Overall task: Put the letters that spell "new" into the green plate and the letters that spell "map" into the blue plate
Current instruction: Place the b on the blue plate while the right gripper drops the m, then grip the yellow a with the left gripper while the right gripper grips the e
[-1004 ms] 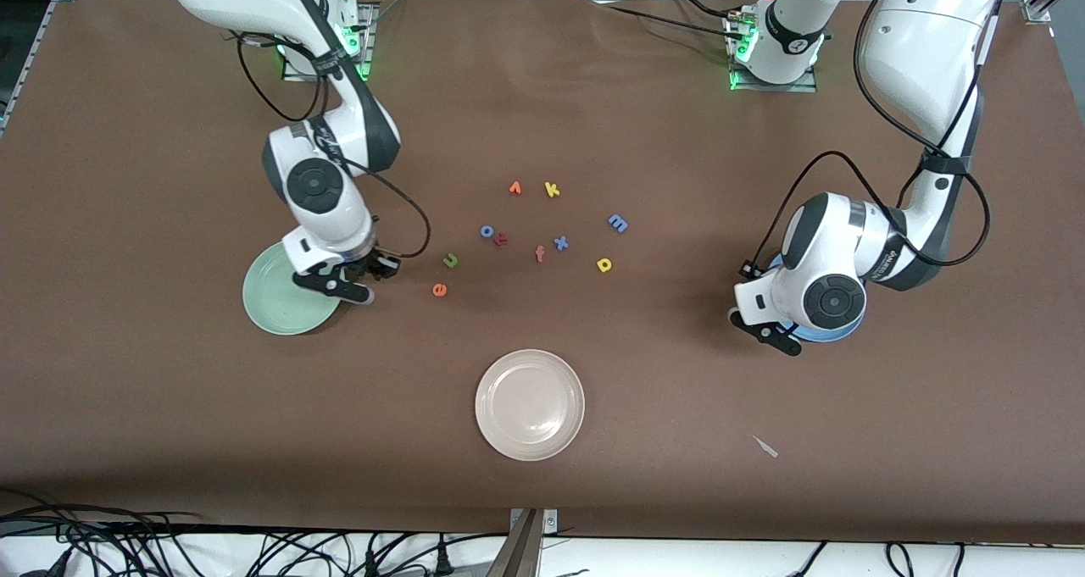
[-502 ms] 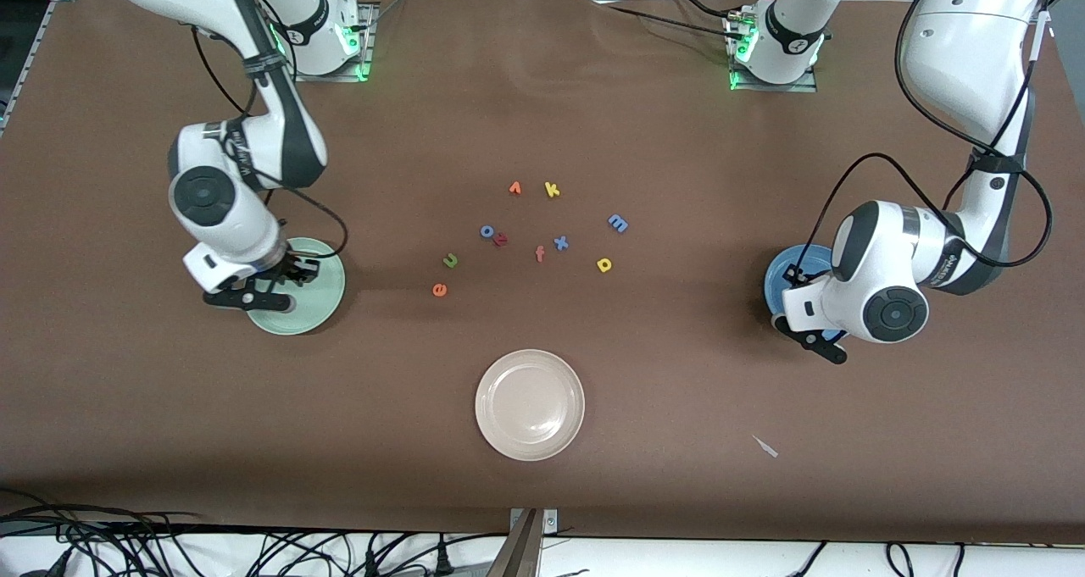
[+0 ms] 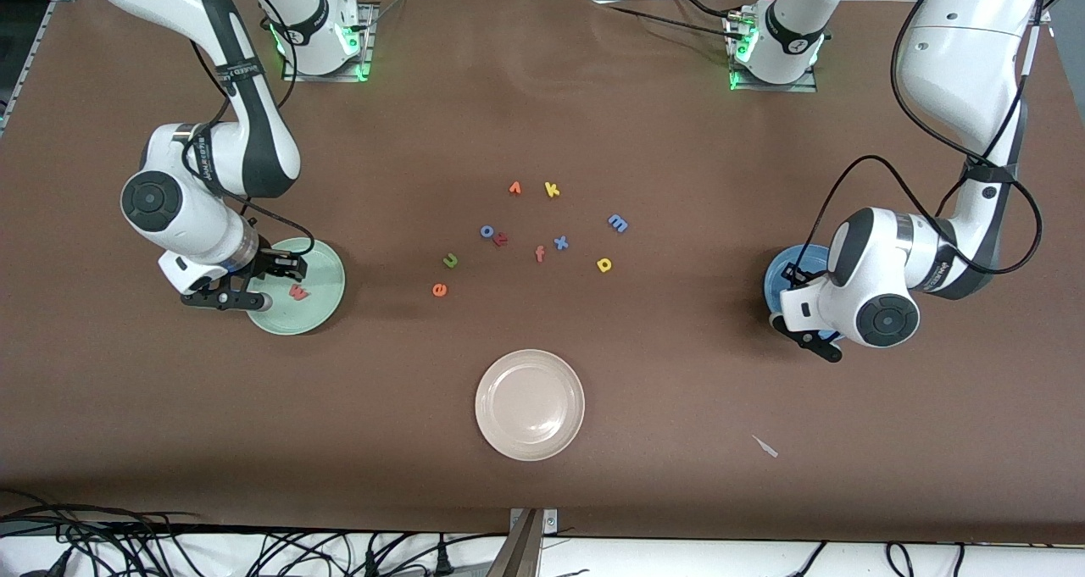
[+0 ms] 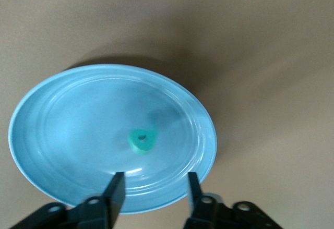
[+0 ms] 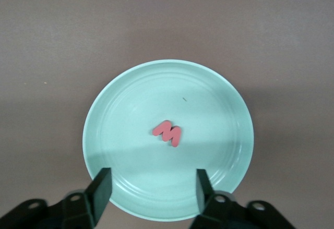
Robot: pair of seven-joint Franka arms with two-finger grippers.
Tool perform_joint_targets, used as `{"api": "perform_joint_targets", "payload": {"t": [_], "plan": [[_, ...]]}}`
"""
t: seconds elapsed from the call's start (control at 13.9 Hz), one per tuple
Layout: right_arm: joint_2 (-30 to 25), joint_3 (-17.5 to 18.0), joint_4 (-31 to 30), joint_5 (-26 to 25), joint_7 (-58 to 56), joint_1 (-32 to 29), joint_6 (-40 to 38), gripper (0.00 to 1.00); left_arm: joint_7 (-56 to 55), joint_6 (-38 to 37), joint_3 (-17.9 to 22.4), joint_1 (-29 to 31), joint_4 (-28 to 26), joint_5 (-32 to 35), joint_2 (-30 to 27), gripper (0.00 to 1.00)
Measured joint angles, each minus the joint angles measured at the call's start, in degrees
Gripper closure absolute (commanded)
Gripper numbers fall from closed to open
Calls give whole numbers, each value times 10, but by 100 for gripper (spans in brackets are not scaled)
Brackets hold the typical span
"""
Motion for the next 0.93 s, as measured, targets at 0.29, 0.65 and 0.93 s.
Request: {"api": "perform_joint_targets", "payload": {"t": [0.29,0.65,0.93], "plan": [[0,40,0,3,84,4,1,18,-86,-7,-24,-2,21,-11,-4,0],[9,76,26,3,226,53,3,12,-323,15,-110,-10,17,-48,-7,0],[56,77,83,3,269,106,8,4,-509,135,-180,-13,-52,-48,-23,0]]}}
